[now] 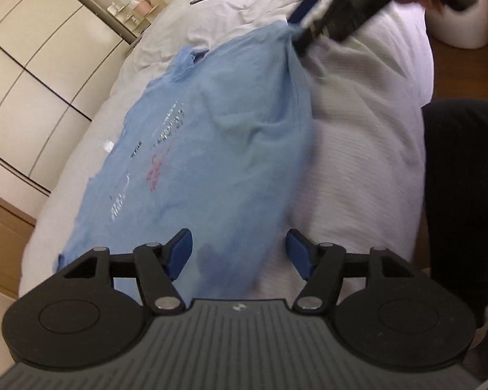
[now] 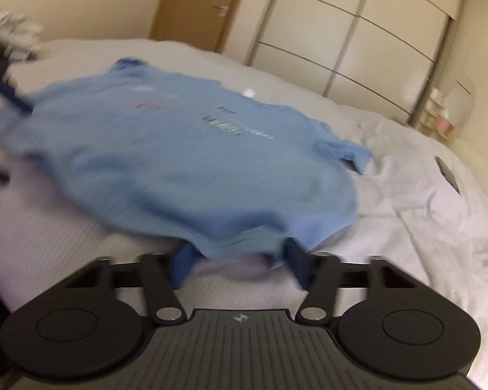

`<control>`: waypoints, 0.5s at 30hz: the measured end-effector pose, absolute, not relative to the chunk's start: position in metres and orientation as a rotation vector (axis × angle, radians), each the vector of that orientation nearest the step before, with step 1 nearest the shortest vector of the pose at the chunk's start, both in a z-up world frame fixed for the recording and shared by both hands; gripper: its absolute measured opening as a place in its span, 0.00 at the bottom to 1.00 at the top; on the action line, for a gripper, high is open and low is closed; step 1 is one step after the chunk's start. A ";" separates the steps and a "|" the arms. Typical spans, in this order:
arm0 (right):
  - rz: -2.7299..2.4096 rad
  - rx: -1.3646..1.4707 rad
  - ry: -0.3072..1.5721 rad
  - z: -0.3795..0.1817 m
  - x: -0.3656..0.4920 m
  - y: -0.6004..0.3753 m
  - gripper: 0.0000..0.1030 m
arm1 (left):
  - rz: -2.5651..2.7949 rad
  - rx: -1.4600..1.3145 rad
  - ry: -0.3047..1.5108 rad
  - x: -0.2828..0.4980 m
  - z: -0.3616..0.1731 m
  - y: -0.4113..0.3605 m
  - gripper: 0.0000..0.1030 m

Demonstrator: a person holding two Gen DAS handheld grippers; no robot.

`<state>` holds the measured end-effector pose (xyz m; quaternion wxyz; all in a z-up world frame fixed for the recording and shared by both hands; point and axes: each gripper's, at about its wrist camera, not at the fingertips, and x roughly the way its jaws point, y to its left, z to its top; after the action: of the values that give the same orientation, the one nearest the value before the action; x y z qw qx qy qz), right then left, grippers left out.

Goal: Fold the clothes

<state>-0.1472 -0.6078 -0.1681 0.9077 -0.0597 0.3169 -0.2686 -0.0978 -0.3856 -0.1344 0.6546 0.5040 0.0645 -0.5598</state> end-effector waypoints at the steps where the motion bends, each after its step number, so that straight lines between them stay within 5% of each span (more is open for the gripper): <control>1: -0.568 -0.123 0.645 -0.161 -0.150 -0.612 0.37 | -1.263 1.129 0.154 -0.094 -0.133 -0.388 0.55; 7: -0.689 -0.155 0.572 -0.126 -0.173 -0.629 0.38 | -1.233 0.917 0.335 -0.055 -0.117 -0.390 0.49; 15: -0.624 -0.169 0.667 -0.167 -0.176 -0.608 0.48 | -1.215 0.799 0.471 -0.027 -0.120 -0.385 0.49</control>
<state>-0.1757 -0.6076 -0.1669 0.8940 -0.0814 0.3217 -0.3010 -0.0274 -0.3854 -0.1199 0.7219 0.3616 0.2131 -0.5501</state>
